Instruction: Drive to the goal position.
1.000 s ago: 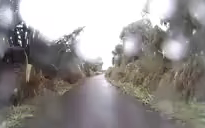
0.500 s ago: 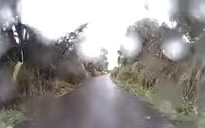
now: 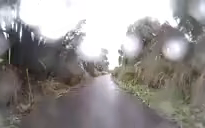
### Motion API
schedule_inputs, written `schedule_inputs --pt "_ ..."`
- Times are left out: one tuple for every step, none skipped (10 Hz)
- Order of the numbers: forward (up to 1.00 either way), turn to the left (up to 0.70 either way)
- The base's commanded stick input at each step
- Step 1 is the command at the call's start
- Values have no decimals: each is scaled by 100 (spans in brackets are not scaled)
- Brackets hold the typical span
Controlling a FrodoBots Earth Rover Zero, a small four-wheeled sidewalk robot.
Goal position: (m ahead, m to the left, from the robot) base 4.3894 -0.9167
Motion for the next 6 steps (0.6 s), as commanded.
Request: schedule_inputs --pt "85 0" --pt "85 0" --pt "85 0" --pt "85 0" --pt "85 0" --pt "85 0"
